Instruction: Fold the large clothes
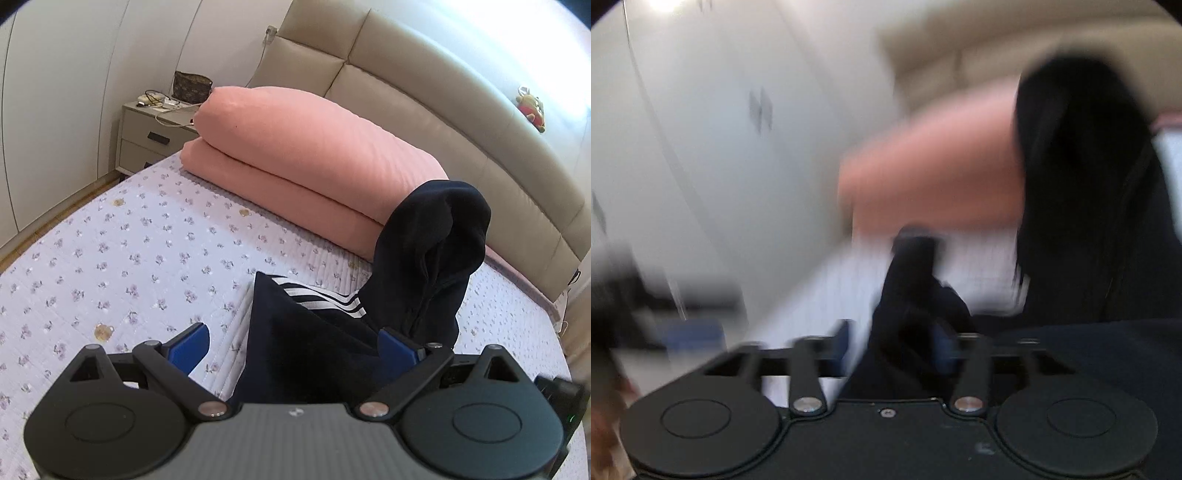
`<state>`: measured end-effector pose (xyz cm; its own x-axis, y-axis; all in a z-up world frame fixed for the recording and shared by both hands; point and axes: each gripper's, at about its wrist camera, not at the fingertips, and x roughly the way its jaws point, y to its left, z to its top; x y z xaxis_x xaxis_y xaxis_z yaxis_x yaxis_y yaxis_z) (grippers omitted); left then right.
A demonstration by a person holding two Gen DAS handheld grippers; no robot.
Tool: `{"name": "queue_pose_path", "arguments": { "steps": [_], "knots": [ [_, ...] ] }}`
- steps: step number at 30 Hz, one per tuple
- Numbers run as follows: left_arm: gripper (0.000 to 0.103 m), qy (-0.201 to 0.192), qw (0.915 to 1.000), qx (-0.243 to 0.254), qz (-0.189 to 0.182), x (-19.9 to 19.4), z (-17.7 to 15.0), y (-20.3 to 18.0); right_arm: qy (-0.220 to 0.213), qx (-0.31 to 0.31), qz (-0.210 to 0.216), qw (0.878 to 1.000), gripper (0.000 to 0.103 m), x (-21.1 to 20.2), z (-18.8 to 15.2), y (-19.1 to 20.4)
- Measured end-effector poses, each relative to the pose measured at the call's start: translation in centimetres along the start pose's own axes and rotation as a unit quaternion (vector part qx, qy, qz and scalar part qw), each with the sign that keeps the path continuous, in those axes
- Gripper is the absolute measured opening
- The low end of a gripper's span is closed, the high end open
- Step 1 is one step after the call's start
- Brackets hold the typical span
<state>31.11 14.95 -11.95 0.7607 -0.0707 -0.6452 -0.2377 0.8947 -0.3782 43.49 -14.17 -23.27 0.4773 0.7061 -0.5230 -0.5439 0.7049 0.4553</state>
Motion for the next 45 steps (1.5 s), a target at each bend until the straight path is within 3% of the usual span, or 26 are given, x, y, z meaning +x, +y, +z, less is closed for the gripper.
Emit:
{"name": "queue_pose_path", "arguments": {
  "steps": [4, 6, 10, 13, 16, 17, 18, 19, 22, 23, 24, 25, 26, 28, 30, 33, 34, 35, 36, 37, 39, 41, 44, 45],
  "knots": [
    [0.099, 0.015, 0.9998, 0.014, -0.003, 1.3, -0.5, -0.6, -0.033, 0.036, -0.022, 0.999, 0.090, -5.5, 0.1, -3.2],
    [0.099, 0.028, 0.9991, 0.024, -0.019, 2.5, -1.1, -0.9, -0.063, 0.050, -0.081, 0.993, 0.091, -9.7, 0.9, -6.3],
    [0.099, 0.073, 0.9952, 0.044, -0.048, 6.2, -2.9, -1.7, -0.068, 0.095, -0.256, 0.960, 0.097, -15.5, 1.5, -14.6],
    [0.098, 0.112, 0.9900, 0.083, -0.018, 8.6, -4.4, -2.9, -0.006, 0.153, -0.315, 0.937, 0.097, -16.6, 0.4, -20.6],
    [0.098, 0.122, 0.9849, 0.123, 0.010, 9.5, -5.3, -3.9, 0.026, 0.204, -0.302, 0.931, 0.097, -16.1, -1.2, -23.7],
    [0.098, 0.122, 0.9841, 0.128, 0.014, 9.5, -5.4, -4.0, 0.018, 0.216, -0.286, 0.933, 0.092, -15.9, -1.7, -24.1],
    [0.098, 0.120, 0.9844, 0.128, 0.013, 9.5, -5.5, -4.0, -0.010, 0.213, -0.268, 0.940, 0.061, -16.2, -1.9, -23.8],
    [0.098, 0.118, 0.9851, 0.125, 0.011, 9.4, -5.5, -4.0, -0.037, 0.200, -0.273, 0.940, 0.013, -16.3, -1.8, -23.0],
    [0.099, 0.116, 0.9876, 0.106, 0.006, 9.2, -5.4, -3.5, -0.097, 0.159, -0.279, 0.942, 0.013, -17.7, -1.4, -21.7],
    [0.099, 0.118, 0.9877, 0.102, 0.008, 9.3, -5.4, -3.4, -0.082, 0.156, -0.285, 0.942, 0.014, -17.4, -1.2, -22.0],
    [0.099, 0.122, 0.9874, 0.100, 0.013, 9.4, -5.5, -3.3, -0.052, 0.159, -0.289, 0.943, 0.026, -16.9, -1.3, -22.4],
    [0.099, 0.126, 0.9866, 0.102, 0.019, 9.6, -5.5, -3.2, -0.023, 0.162, -0.295, 0.941, 0.046, -16.7, -1.5, -22.8],
    [0.099, 0.128, 0.9858, 0.105, 0.024, 9.7, -5.4, -3.3, -0.012, 0.165, -0.306, 0.938, 0.055, -17.1, -1.9, -23.0],
    [0.099, 0.129, 0.9854, 0.108, 0.028, 9.6, -5.4, -3.4, -0.031, 0.179, -0.302, 0.936, 0.079, -19.1, -2.5, -22.3],
    [0.099, 0.128, 0.9860, 0.105, 0.019, 9.5, -5.3, -3.4, -0.055, 0.212, -0.280, 0.935, 0.087, -21.4, -3.6, -21.4],
    [0.099, 0.129, 0.9862, 0.104, 0.004, 9.4, -5.3, -3.6, -0.025, 0.276, -0.253, 0.927, 0.087, -22.2, -5.7, -21.0],
    [0.099, 0.131, 0.9860, 0.103, 0.003, 9.4, -5.3, -3.6, -0.017, 0.287, -0.235, 0.928, 0.081, -22.2, -6.3, -20.7],
    [0.099, 0.132, 0.9857, 0.104, 0.004, 9.4, -5.3, -3.7, -0.009, 0.297, -0.219, 0.929, 0.071, -22.2, -7.1, -20.6],
    [0.099, 0.132, 0.9853, 0.108, 0.007, 9.4, -5.4, -3.7, -0.010, 0.296, -0.210, 0.932, 0.033, -22.7, -7.6, -20.1],
    [0.099, 0.132, 0.9851, 0.110, 0.009, 9.4, -5.4, -3.8, -0.019, 0.279, -0.216, 0.935, 0.019, -22.9, -7.8, -19.3],
    [0.099, 0.129, 0.9856, 0.109, 0.008, 9.4, -5.3, -3.8, -0.056, 0.213, -0.224, 0.949, 0.018, -23.7, -7.4, -16.6],
    [0.099, 0.127, 0.9868, 0.101, 0.003, 9.4, -5.2, -3.6, -0.078, 0.180, -0.226, 0.954, 0.018, -24.3, -7.3, -15.1],
    [0.099, 0.133, 0.9859, 0.101, 0.007, 9.6, -5.3, -3.5, -0.020, 0.218, -0.250, 0.943, 0.018, -23.0, -8.1, -16.9],
    [0.099, 0.135, 0.9852, 0.105, 0.011, 9.7, -5.3, -3.6, 0.000, 0.234, -0.257, 0.938, 0.024, -22.5, -8.5, -17.7]
  ]
}}
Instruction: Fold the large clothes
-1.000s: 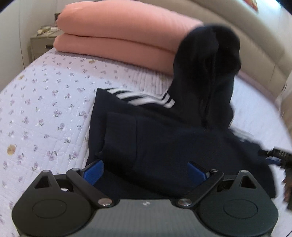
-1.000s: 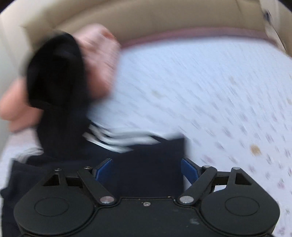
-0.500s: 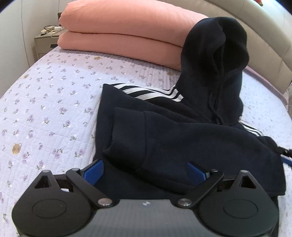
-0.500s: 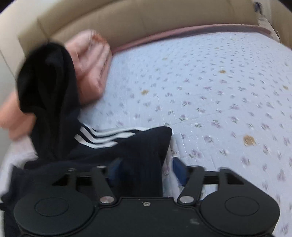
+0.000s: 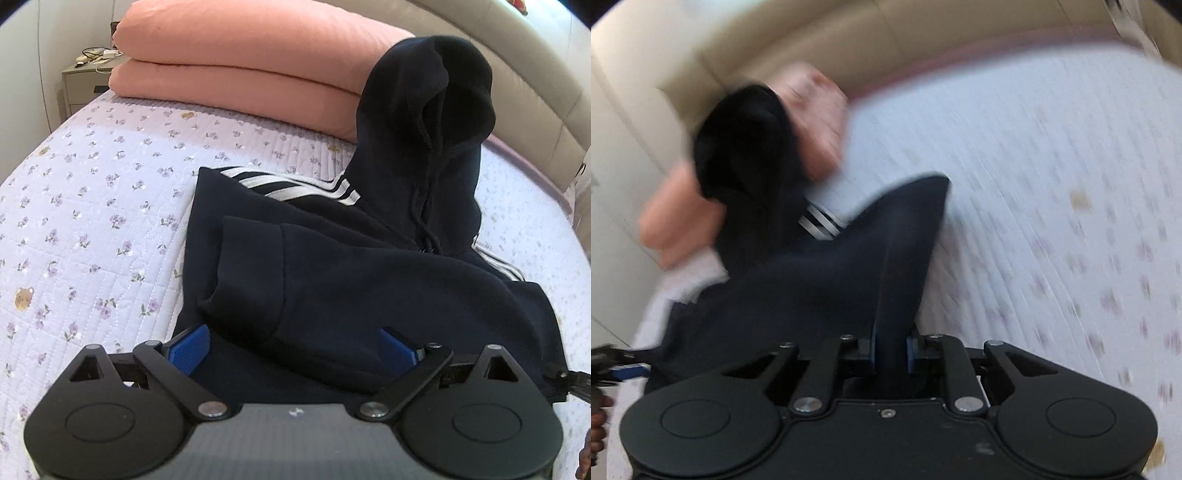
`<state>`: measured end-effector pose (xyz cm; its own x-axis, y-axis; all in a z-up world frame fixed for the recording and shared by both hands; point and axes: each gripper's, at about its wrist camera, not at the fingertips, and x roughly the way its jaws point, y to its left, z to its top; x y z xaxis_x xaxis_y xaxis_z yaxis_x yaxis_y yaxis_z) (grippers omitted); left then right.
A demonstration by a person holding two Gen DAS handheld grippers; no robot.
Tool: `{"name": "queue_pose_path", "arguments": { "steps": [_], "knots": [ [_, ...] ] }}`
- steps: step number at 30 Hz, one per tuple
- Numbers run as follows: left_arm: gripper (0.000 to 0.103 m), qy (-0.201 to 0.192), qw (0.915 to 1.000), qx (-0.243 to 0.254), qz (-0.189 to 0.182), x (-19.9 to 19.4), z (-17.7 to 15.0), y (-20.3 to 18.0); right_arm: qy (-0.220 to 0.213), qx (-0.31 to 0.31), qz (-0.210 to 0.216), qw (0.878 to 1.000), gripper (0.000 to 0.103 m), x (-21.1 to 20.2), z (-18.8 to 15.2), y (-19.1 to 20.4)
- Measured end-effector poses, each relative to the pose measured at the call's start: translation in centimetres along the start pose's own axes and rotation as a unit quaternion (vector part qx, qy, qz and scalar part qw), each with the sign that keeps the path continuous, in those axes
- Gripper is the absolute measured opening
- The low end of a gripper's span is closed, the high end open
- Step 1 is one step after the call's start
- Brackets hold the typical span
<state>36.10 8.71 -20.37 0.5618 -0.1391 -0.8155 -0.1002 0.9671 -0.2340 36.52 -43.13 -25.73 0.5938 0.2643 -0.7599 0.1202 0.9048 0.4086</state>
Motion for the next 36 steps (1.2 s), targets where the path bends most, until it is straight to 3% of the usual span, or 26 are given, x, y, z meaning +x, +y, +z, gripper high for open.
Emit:
{"name": "queue_pose_path", "arguments": {
  "steps": [2, 3, 5, 7, 8, 9, 11, 15, 20, 24, 27, 29, 30, 32, 33, 36],
  "knots": [
    [0.099, 0.002, 1.0000, 0.000, 0.002, 0.0, 0.0, 0.1, 0.010, 0.015, -0.002, 1.000, 0.037, 0.1, 0.7, -0.4],
    [0.099, 0.003, 1.0000, 0.000, -0.001, -0.1, 0.0, 0.1, 0.015, 0.022, -0.008, 1.000, 0.057, -0.4, 1.2, -0.2],
    [0.099, 0.001, 0.9999, 0.004, -0.009, -0.4, 0.1, 0.1, 0.014, 0.026, -0.018, 0.999, 0.062, -1.8, 2.8, 1.0],
    [0.099, -0.006, 0.9998, 0.012, -0.017, -0.8, 0.1, -0.1, -0.006, 0.004, 0.017, 1.000, 0.068, -3.3, 5.1, 3.0],
    [0.099, -0.010, 0.9995, 0.017, -0.023, -0.9, 0.1, -0.2, -0.019, -0.017, 0.034, 0.999, 0.089, -4.0, 6.7, 4.6],
    [0.099, -0.011, 0.9993, 0.020, -0.030, -1.0, 0.1, -0.3, -0.031, -0.044, 0.045, 0.998, 0.094, -4.4, 8.1, 6.5],
    [0.099, -0.012, 0.9986, 0.028, -0.043, -1.0, 0.1, -0.5, -0.050, -0.128, 0.053, 0.989, 0.095, -4.3, 11.4, 11.6],
    [0.099, -0.009, 0.9981, 0.033, -0.051, -0.7, 0.0, -0.5, -0.109, -0.271, 0.052, 0.955, 0.096, -2.0, 17.1, 22.2],
    [0.099, -0.005, 0.9990, 0.018, -0.042, 0.0, 0.1, 0.8, -0.141, -0.212, 0.096, 0.962, 0.096, 2.7, 23.7, 29.2],
    [0.099, 0.003, 0.9994, 0.006, -0.034, 0.5, 0.1, 1.9, -0.142, -0.246, 0.030, 0.958, 0.097, 8.2, 26.8, 34.2],
    [0.099, 0.003, 0.9995, 0.010, -0.030, 0.6, 0.1, 2.3, -0.111, -0.251, -0.023, 0.961, 0.096, 12.3, 27.8, 35.9],
    [0.099, 0.002, 0.9995, 0.004, -0.032, 0.7, 0.2, 2.6, -0.093, -0.261, -0.043, 0.960, 0.096, 14.4, 27.7, 36.1],
    [0.099, 0.002, 0.9994, 0.001, -0.034, 0.7, 0.2, 2.7, -0.088, -0.264, -0.043, 0.959, 0.089, 15.1, 27.4, 36.0],
    [0.099, 0.002, 0.9995, 0.001, -0.033, 0.7, 0.3, 2.7, -0.096, -0.268, -0.044, 0.958, 0.039, 15.1, 26.8, 35.7],
    [0.099, 0.000, 0.9995, 0.002, -0.032, 0.6, 0.2, 2.6, -0.103, -0.267, -0.045, 0.957, 0.023, 14.7, 26.4, 35.5],
    [0.099, -0.011, 0.9993, 0.000, -0.035, 0.1, 0.4, 2.4, -0.132, -0.254, -0.008, 0.958, 0.021, 11.7, 24.7, 35.2]
  ]
}}
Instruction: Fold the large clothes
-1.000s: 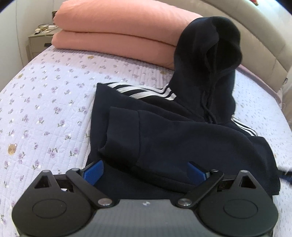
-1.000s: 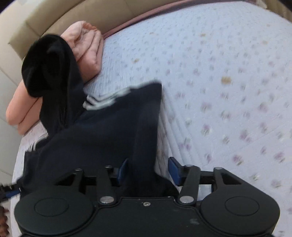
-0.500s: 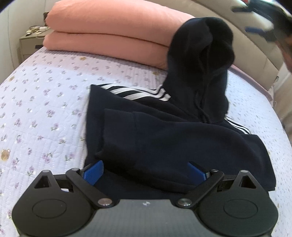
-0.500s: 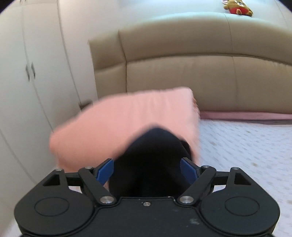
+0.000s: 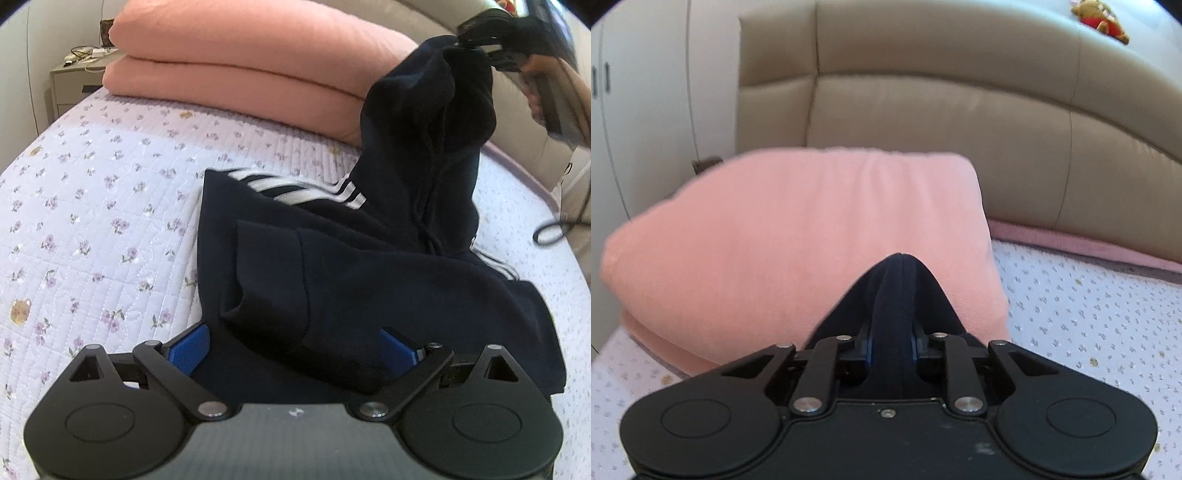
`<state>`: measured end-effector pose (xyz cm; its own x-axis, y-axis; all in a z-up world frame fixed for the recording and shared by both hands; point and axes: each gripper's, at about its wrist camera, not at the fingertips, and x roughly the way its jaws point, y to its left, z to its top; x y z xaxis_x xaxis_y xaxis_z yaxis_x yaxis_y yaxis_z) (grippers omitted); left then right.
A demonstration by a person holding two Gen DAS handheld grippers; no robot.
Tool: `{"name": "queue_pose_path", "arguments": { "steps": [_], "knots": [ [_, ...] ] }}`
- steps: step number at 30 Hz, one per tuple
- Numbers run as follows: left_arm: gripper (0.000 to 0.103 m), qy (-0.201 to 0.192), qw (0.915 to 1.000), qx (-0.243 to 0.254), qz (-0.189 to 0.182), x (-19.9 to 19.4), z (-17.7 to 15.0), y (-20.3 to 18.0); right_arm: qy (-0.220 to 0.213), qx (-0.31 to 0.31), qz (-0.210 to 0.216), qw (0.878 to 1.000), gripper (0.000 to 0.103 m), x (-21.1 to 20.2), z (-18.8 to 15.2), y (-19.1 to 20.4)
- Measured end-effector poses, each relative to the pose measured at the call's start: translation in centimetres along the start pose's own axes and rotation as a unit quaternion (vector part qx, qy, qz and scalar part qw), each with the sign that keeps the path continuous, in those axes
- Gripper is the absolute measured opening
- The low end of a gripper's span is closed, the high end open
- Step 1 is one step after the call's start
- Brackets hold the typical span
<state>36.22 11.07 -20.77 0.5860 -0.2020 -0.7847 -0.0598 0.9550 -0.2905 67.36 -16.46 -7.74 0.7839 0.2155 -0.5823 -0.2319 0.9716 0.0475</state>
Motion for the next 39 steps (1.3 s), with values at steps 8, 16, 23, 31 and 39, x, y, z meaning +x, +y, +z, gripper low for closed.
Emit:
{"name": "queue_pose_path", "arguments": {
  "steps": [8, 16, 23, 31, 39],
  "knots": [
    [0.099, -0.050, 0.9984, -0.025, -0.005, -3.3, 0.9, -0.7, -0.093, 0.051, 0.044, 0.993, 0.019, -16.3, -6.3, 1.8],
    [0.101, -0.067, 0.9960, -0.058, 0.001, -3.8, 1.1, -0.6, -0.049, 0.160, 0.099, 0.981, 0.025, -23.9, -21.4, -0.5],
    [0.101, -0.044, 0.9981, -0.043, 0.008, -2.5, 0.7, -1.2, -0.047, 0.019, 0.068, 0.996, 0.087, -16.4, -19.9, 0.0],
    [0.101, -0.042, 0.9980, -0.041, -0.022, -2.1, 0.5, 0.2, 0.047, -0.215, 0.164, 0.962, 0.091, -7.7, -12.7, 4.4],
    [0.101, -0.055, 0.9965, -0.053, -0.033, -2.9, 0.7, 0.5, -0.064, -0.185, 0.136, 0.971, 0.012, -13.3, -10.0, 3.8]
  ]
}}
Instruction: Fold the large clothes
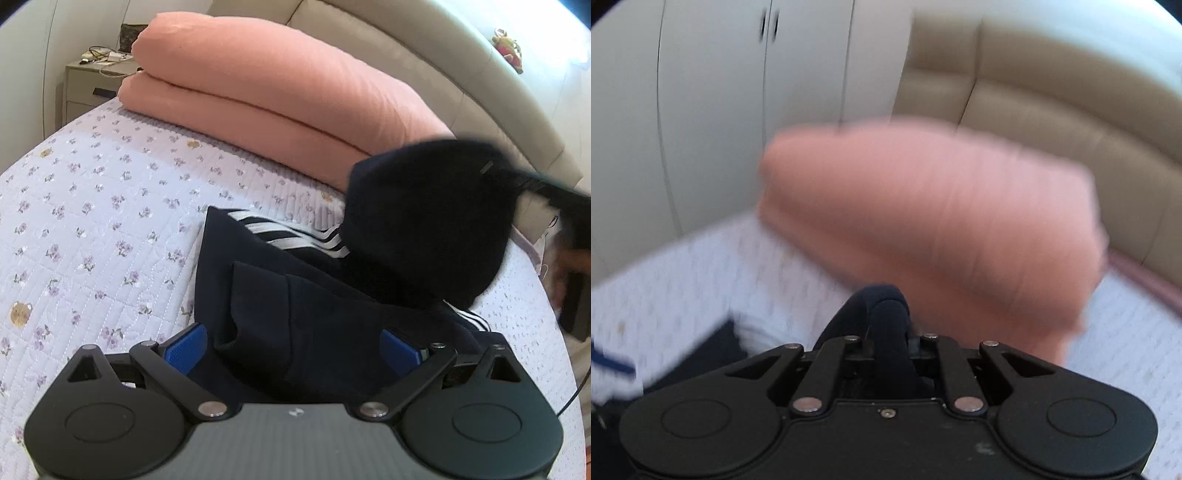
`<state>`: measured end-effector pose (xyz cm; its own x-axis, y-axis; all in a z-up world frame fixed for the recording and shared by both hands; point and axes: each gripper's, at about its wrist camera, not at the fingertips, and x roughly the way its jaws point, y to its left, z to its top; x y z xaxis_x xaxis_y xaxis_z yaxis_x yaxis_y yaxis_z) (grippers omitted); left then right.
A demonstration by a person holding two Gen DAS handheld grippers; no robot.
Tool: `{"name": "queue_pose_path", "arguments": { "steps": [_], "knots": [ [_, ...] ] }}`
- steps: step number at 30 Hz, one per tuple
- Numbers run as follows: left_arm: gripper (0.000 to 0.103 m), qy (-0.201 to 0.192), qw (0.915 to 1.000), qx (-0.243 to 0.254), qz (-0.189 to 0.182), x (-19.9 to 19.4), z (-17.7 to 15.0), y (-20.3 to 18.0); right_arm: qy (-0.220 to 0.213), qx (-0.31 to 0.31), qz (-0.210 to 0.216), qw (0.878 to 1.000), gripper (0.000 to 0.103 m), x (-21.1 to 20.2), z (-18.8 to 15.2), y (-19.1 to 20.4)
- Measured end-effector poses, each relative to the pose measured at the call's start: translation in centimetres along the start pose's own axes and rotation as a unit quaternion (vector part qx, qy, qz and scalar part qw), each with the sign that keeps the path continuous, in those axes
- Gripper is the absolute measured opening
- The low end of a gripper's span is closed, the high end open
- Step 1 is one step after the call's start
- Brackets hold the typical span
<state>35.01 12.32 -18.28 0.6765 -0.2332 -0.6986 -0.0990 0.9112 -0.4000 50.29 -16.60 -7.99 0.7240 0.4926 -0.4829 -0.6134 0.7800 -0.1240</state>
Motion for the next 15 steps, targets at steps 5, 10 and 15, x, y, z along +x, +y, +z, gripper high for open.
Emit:
{"name": "queue_pose_path", "arguments": {
  "steps": [5, 10, 15],
  "knots": [
    [0.102, -0.048, 0.9983, -0.034, -0.005, -1.8, 0.6, 0.4, -0.058, 0.034, 0.035, 0.997, 0.013, -7.8, 2.1, 1.0],
    [0.103, -0.063, 0.9955, -0.070, -0.009, -2.0, 0.9, 1.3, 0.040, -0.079, 0.051, 0.995, 0.036, -10.1, -6.3, 9.2],
    [0.103, -0.041, 0.9969, -0.067, -0.013, -0.2, 1.0, 1.0, 0.205, 0.003, 0.144, 0.968, 0.081, -9.1, -14.5, 10.4]
  ]
}}
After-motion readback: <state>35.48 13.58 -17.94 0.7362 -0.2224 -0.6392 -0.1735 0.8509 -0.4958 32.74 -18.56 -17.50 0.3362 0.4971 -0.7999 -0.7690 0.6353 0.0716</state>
